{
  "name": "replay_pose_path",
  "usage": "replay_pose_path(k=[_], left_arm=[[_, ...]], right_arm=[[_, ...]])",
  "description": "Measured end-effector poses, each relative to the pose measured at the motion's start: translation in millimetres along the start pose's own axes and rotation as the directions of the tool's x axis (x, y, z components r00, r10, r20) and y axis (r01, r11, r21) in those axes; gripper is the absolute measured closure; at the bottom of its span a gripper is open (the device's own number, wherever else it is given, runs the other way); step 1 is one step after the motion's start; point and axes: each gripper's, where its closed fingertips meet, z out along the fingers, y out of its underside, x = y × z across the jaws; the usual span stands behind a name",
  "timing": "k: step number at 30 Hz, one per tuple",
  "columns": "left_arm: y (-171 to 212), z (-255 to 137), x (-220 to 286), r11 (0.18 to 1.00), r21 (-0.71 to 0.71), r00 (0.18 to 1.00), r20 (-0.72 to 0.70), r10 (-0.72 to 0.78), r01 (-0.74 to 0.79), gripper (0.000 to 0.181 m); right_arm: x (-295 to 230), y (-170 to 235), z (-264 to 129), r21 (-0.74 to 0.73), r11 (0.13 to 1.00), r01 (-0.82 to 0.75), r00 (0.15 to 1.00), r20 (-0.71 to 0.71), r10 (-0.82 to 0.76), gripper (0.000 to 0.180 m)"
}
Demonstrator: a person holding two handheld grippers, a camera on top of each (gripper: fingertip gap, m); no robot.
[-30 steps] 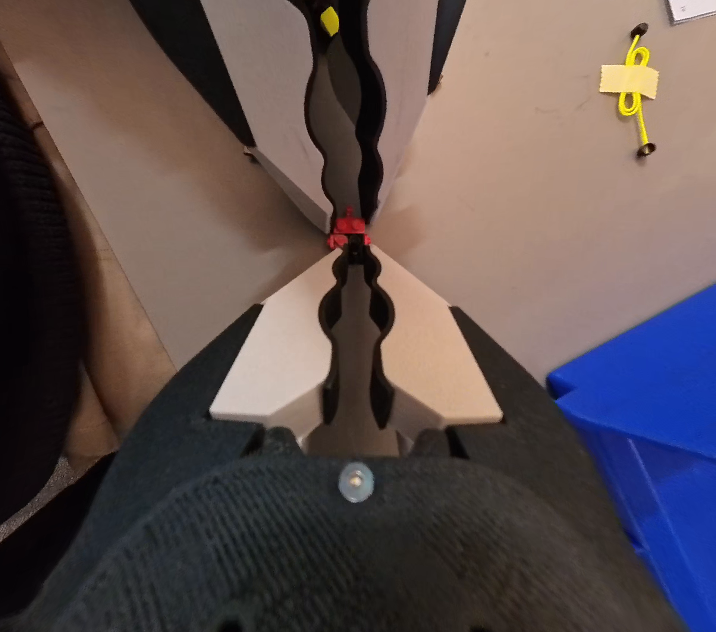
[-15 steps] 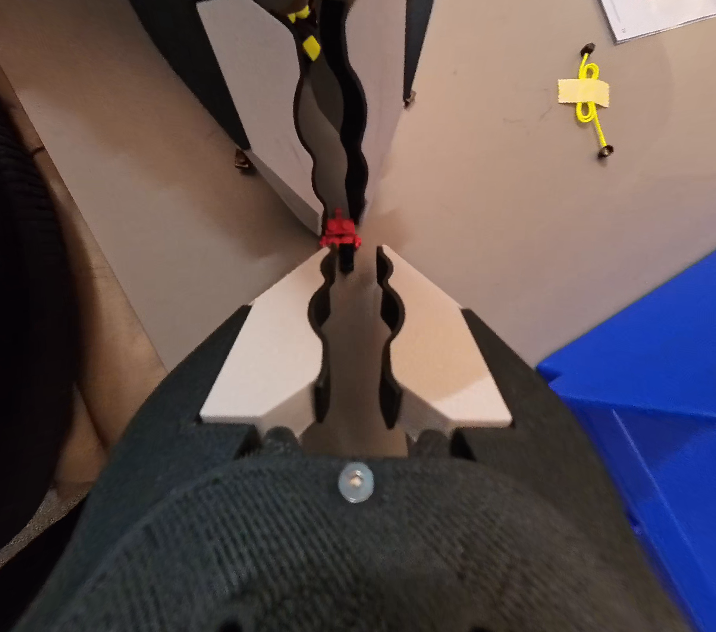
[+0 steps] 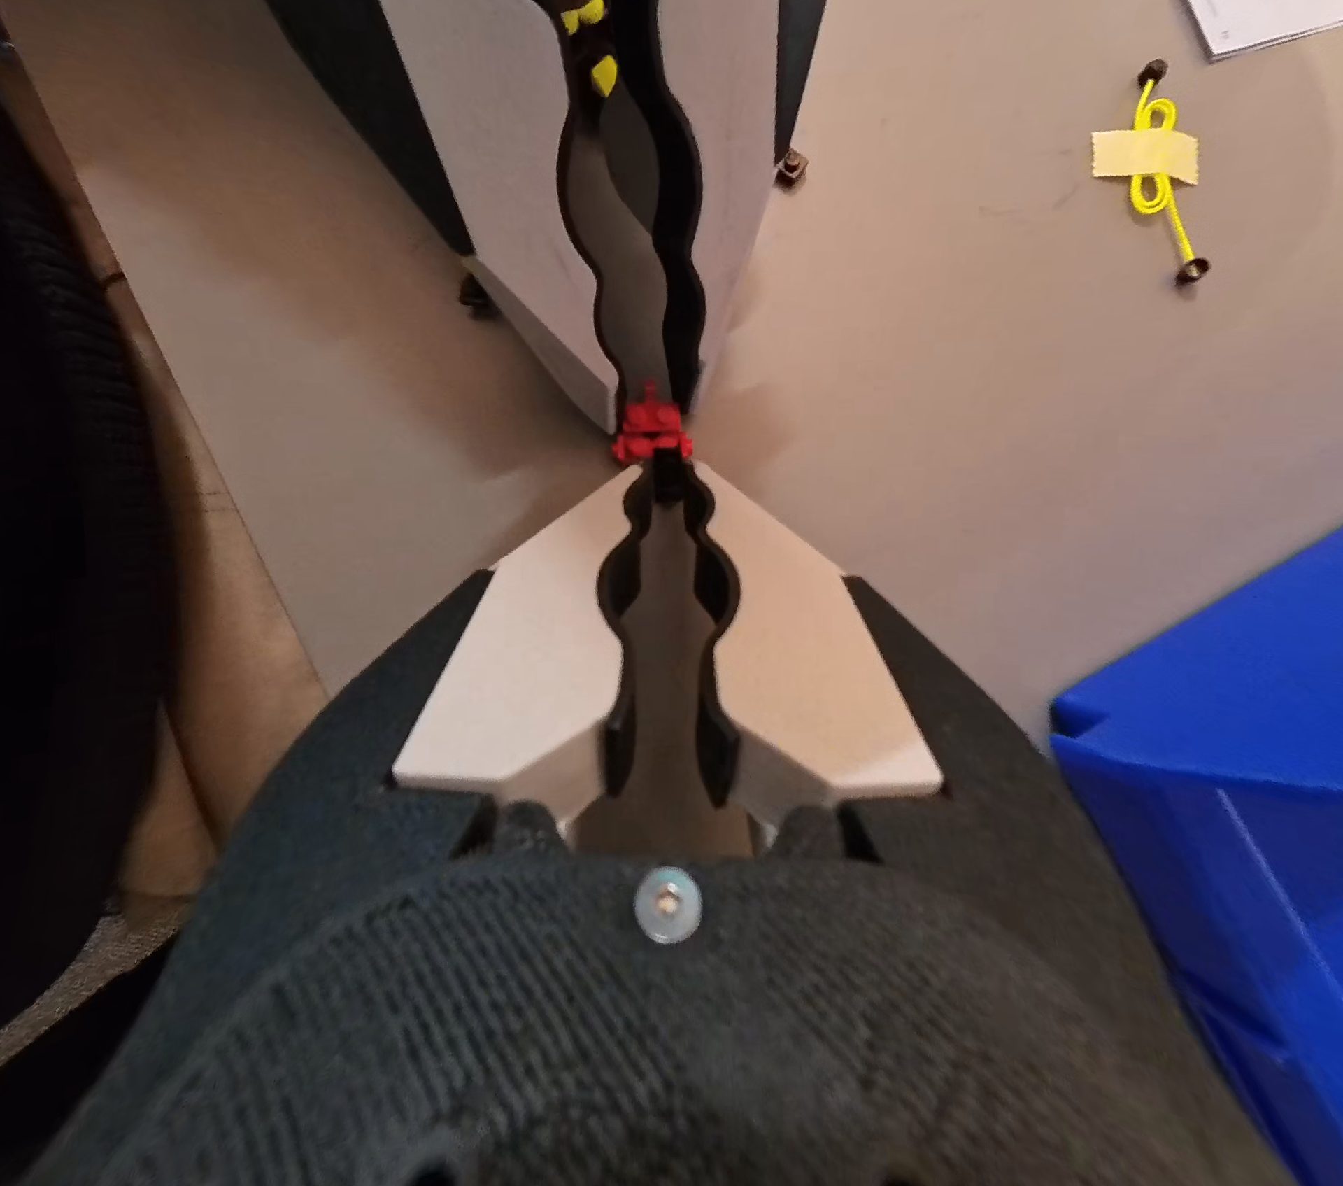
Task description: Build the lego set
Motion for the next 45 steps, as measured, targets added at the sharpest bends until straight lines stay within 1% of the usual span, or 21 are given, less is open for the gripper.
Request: replay_pose_path(k=[5,23,36,42,45], left_arm=[[-0.1,0.1,0.3,1.0,0.001,1.0,-0.001,0.001,-0.001,0.166],[-0.4,0.5,-0.1,1.0,0.0,1.0,0.007,0.006,-0.006,0.167],[-0.5,1.0,0.7,1.0,-0.003,1.0,0.013,0.011,-0.011,0.167],[-0.1,0.8,0.0,1.0,-0.004,1.0,0.018,0.014,-0.014,0.166],[0.5,0.3,-1.1,1.0,-0.006,1.0,0.022,0.013,-0.013,0.166]], right_arm=[[-1.0,-2.1,0.7,0.01,1.0,-0.005,1.0,0.011,0.005,0.179],[-1.6,-8.0,2.4,-0.014,1.0,0.016,1.0,0.01,-0.016,0.18],[-2.1,-6.2,2.8,-0.1,0.993,0.063,0.997,-0.04,-0.067,0.18],[-3.2,-5.9,4.0,-0.113,0.992,0.05,0.998,-0.019,-0.052,0.18],[-2.5,-6.8,4.6,-0.103,0.995,0.006,1.0,-0.006,-0.006,0.18]])
